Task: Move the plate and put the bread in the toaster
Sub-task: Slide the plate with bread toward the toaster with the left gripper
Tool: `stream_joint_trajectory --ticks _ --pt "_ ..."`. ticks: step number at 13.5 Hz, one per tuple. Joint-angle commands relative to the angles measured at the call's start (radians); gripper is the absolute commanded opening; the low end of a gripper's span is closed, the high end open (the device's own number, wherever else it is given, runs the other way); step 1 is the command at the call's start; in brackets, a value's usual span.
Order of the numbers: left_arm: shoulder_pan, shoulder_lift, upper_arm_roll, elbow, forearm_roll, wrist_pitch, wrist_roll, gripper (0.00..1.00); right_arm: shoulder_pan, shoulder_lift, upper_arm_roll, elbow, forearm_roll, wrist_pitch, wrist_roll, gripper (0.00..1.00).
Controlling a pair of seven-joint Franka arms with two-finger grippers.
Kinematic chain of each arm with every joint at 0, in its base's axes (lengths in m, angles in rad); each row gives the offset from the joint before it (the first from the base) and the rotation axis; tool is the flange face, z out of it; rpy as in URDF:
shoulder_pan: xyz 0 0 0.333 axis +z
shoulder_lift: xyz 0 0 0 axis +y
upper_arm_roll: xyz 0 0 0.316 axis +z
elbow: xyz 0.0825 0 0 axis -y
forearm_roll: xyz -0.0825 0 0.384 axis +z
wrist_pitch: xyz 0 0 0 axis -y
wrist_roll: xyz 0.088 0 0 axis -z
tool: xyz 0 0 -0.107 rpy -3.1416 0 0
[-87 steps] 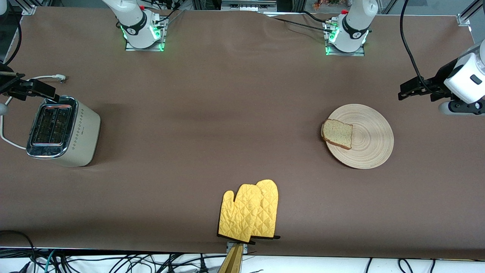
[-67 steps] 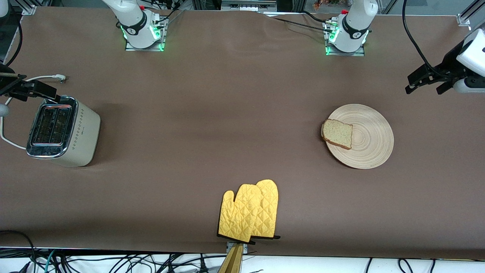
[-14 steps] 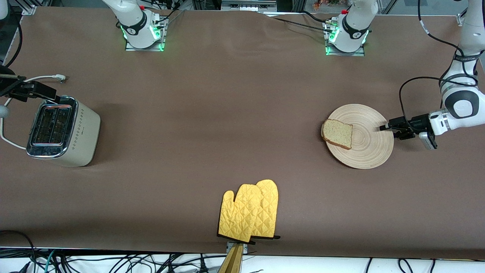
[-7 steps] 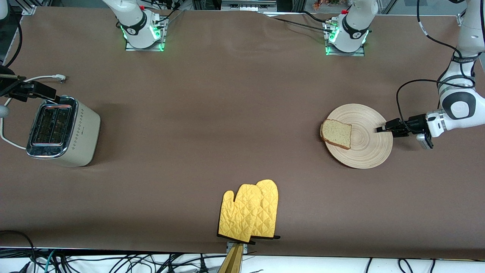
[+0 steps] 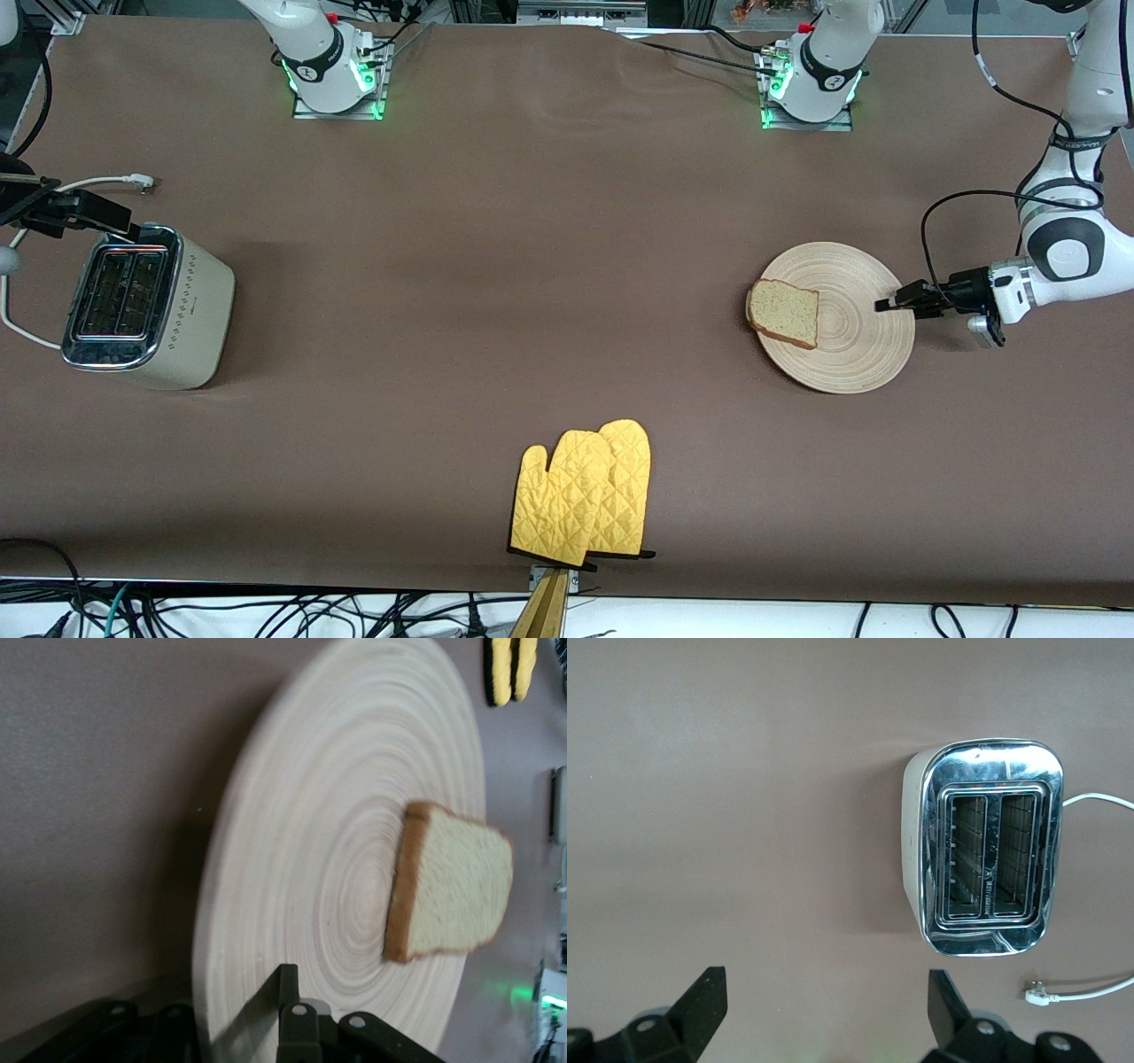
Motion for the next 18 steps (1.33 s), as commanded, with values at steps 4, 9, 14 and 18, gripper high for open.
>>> stream_joint_trajectory --ticks 4,9,14,18 --pt "-0.022 0.000 0.007 -0.011 -0.022 0.009 -0.081 0.00 -0.009 -0.001 0.003 0.003 0.012 0.002 -0.005 1.00" --pt "-0.031 -0.004 0.000 -0.014 -0.031 -0.018 -0.176 0.00 -0.009 -0.001 0.003 0.003 0.012 0.002 -0.005 1.00" --pt "-0.039 -0.012 -0.006 0.000 -0.054 -0.095 -0.179 0.00 -0.009 -0.001 0.003 0.003 0.012 0.002 -0.005 1.00" --pt "-0.056 -0.015 -0.022 0.003 -0.124 -0.153 -0.196 0.00 -0.009 -0.001 0.003 0.003 0.012 0.002 -0.005 1.00"
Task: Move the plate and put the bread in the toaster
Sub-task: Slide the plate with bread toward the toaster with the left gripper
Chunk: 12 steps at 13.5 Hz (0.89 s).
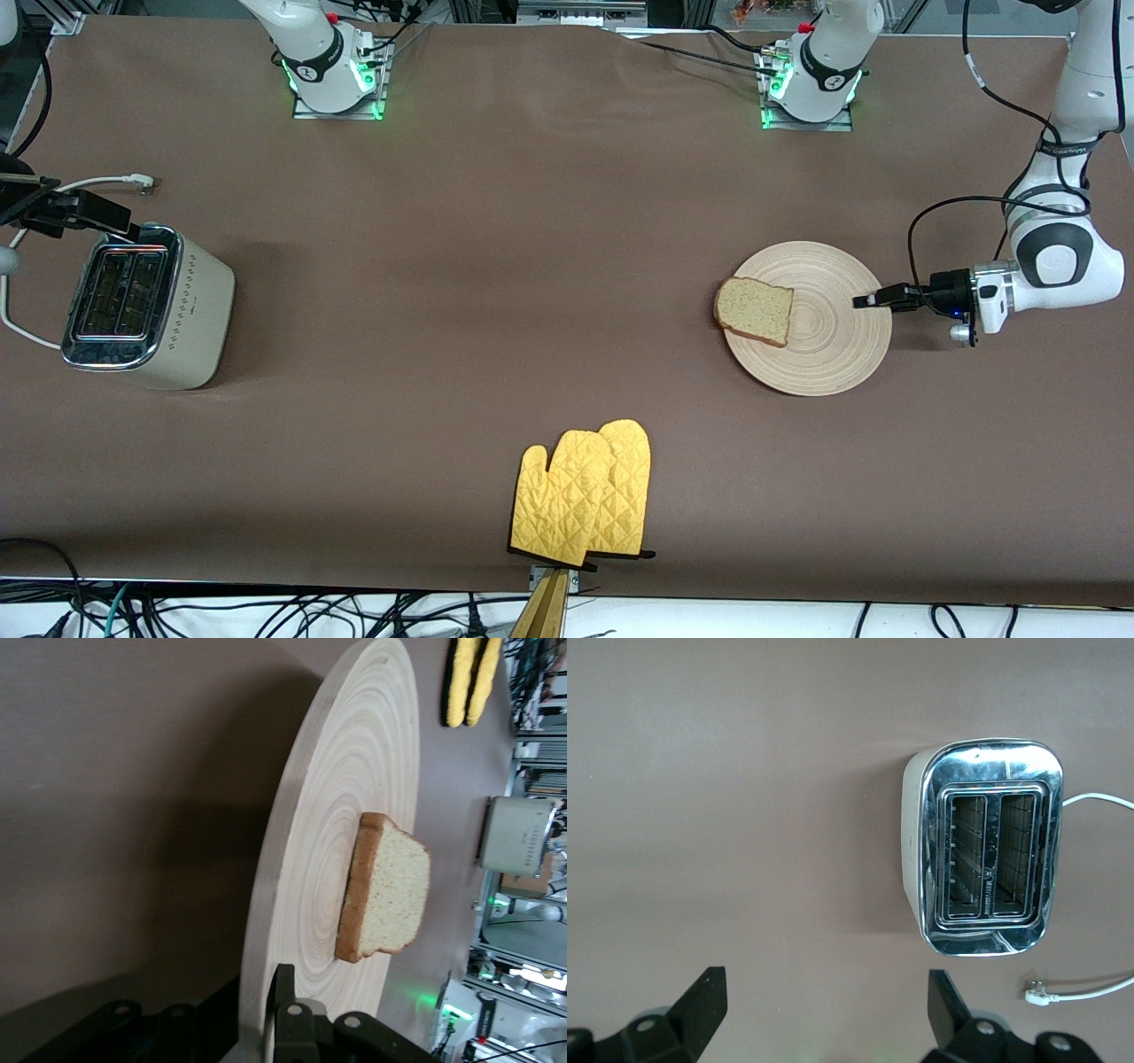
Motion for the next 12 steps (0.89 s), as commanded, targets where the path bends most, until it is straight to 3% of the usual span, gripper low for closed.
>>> stream_joint_trajectory --ticks 1,7,12 --pt "-0.016 -0.019 -0.008 0.006 -0.059 -0.045 -0.031 0.00 -0.008 -0.002 0.003 0.003 0.011 0.002 -0.005 1.00" --pt "-0.071 -0.019 -0.080 0.007 -0.193 -0.048 -0.117 0.00 -0.008 -0.002 0.003 0.003 0.011 0.002 -0.005 1.00" --pt "-0.254 -0.016 -0.087 0.006 -0.378 -0.018 -0.134 0.00 -0.008 0.005 0.003 0.004 0.009 0.002 -0.005 1.00"
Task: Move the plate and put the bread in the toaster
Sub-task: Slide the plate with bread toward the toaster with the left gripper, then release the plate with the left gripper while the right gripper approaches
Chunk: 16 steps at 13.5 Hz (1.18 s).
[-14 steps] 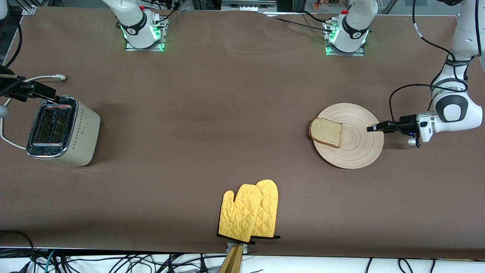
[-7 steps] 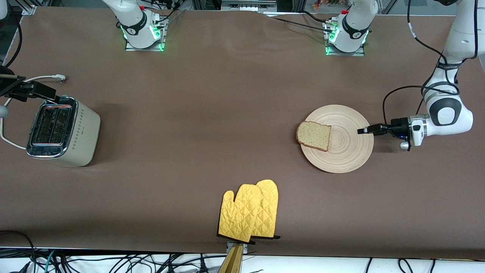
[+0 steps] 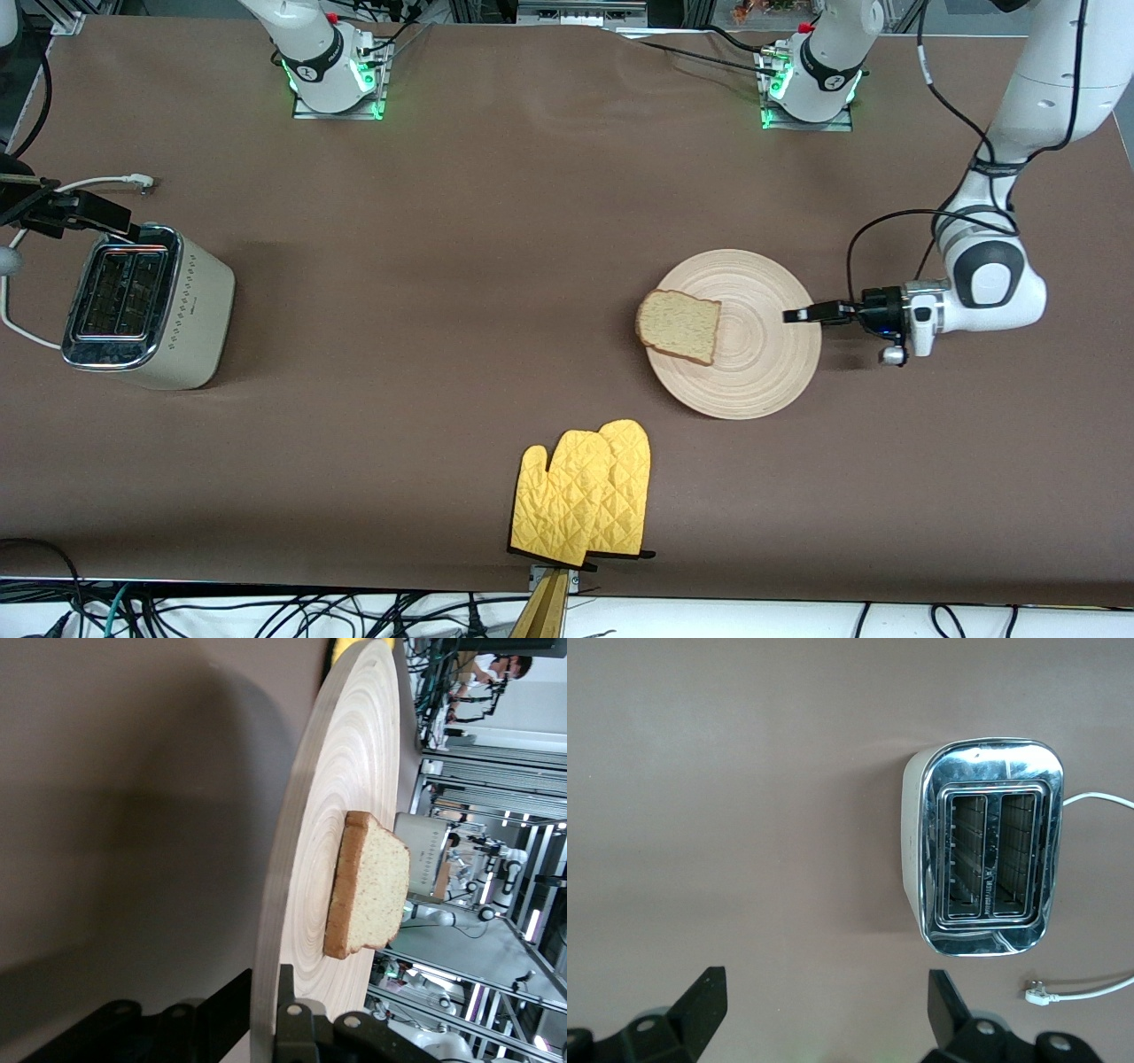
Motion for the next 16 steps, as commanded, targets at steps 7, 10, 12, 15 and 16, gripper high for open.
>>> stream_joint_trajectory --ticks 7,10,12,15,16 --pt "-0.384 0.023 0.004 0.005 -0.397 0.176 -0.003 0.00 -0.029 0.002 0.000 0.007 0.014 0.014 -0.002 1.00" --pt "-0.513 0.081 0.004 0.067 -0.504 0.233 0.003 0.00 -0.028 0.002 0.003 0.007 0.013 0.016 0.008 1.00" --pt "-0.588 0.118 0.004 0.107 -0.573 0.283 0.003 0.00 -0.026 0.002 0.004 0.007 0.012 0.014 0.002 1.00" --pt "-0.679 0.171 0.004 0.156 -0.652 0.369 0.007 0.00 -0.025 0.003 0.006 0.006 0.013 0.016 -0.004 1.00" --pt "-0.699 0.193 0.004 0.173 -0.671 0.374 0.008 0.00 -0.023 0.011 0.006 0.006 0.012 0.014 -0.002 1.00"
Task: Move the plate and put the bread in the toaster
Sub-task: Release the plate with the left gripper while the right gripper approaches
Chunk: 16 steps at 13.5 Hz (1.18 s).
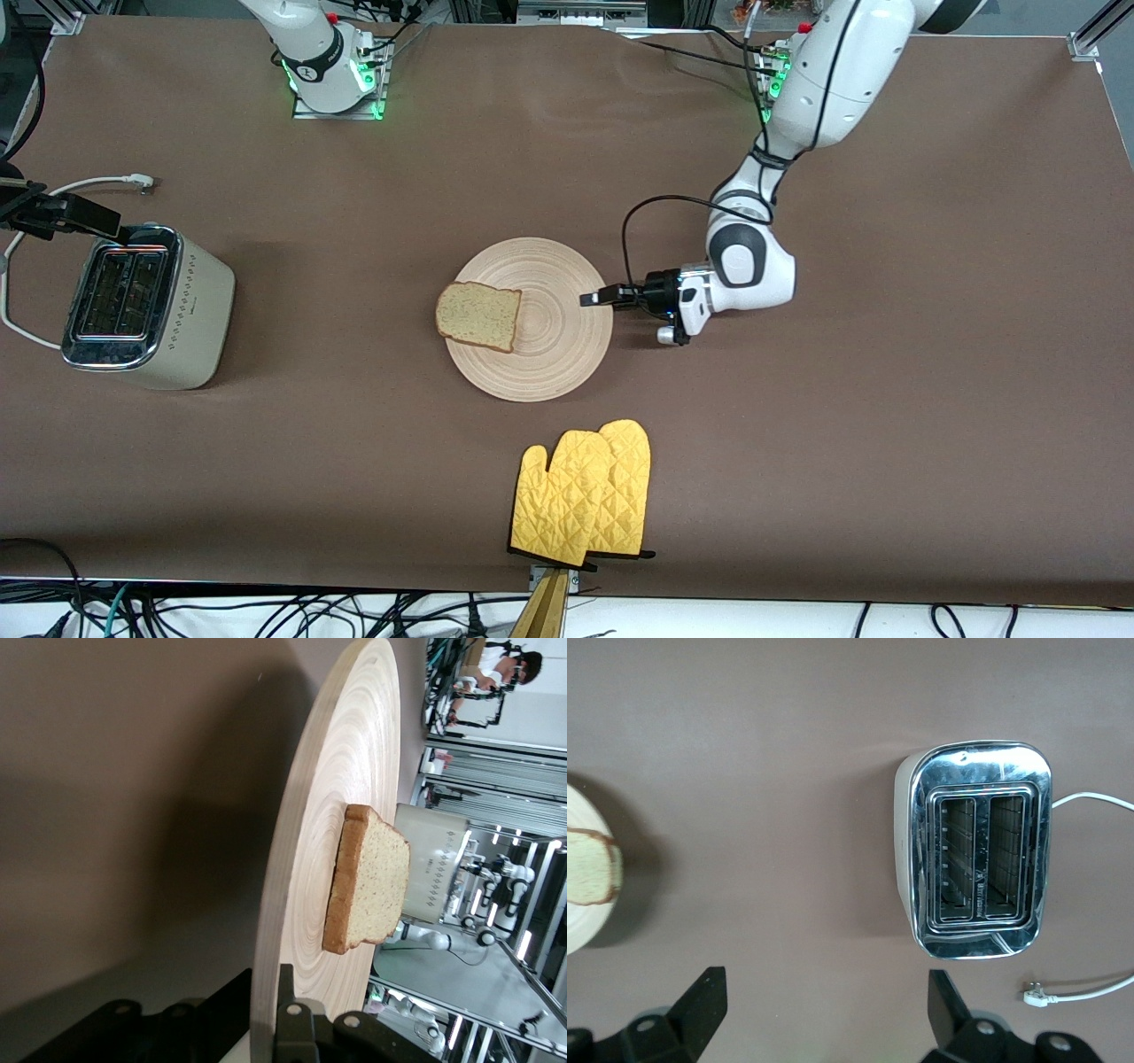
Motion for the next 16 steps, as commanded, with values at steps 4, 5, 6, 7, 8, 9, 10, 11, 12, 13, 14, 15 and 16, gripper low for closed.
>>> stream_joint_trajectory --ticks 4,5,6,7,8,9,10,11,12,13,14,15,16 --pt "-0.048 0.058 0.012 0.073 -0.071 0.002 0.014 0.00 0.002 0.024 0.008 0.005 0.005 0.005 -0.003 1.00" --pt "-0.048 0.057 0.012 0.073 -0.071 0.002 0.014 0.00 0.002 0.040 0.009 0.005 0.005 0.005 -0.003 1.00" --pt "-0.046 0.055 0.017 0.073 -0.073 0.002 0.014 0.36 0.002 0.066 0.009 0.005 0.008 0.001 -0.005 1.00" --pt "-0.046 0.052 0.020 0.070 -0.074 0.002 0.014 0.77 0.002 0.077 0.009 0.004 0.015 0.003 -0.003 1.00" --pt "-0.043 0.048 0.020 0.063 -0.074 0.002 0.015 1.00 0.004 0.082 0.011 0.004 0.017 0.004 -0.003 1.00" --pt "-0.040 0.046 0.020 0.060 -0.076 0.002 0.015 1.00 0.010 0.103 0.014 0.004 0.022 0.006 -0.002 1.00" --pt "-0.040 0.046 0.021 0.058 -0.076 0.002 0.015 1.00 0.024 0.113 0.012 0.001 0.052 0.012 0.001 1.00" --pt "-0.039 0.045 0.021 0.055 -0.074 0.002 0.015 1.00 0.038 0.125 0.012 -0.004 0.087 0.024 0.009 1.00" --pt "-0.029 0.032 0.021 0.038 -0.074 0.002 0.015 1.00 0.048 0.142 0.014 -0.004 0.115 0.032 0.014 1.00" --pt "0.006 0.000 0.023 0.008 -0.065 0.002 0.015 1.00 0.068 0.163 0.014 -0.004 0.149 0.046 0.014 1.00" --pt "0.048 -0.056 0.023 -0.040 -0.051 0.002 0.014 1.00 0.079 0.185 0.012 -0.007 0.188 0.064 0.014 1.00" --pt "0.105 -0.117 0.023 -0.099 -0.027 0.000 0.012 1.00 0.084 0.215 0.014 -0.010 0.237 0.089 0.014 1.00" --pt "0.160 -0.171 0.023 -0.150 0.020 0.002 0.011 1.00 0.096 0.247 0.014 -0.010 0.288 0.112 0.014 1.00"
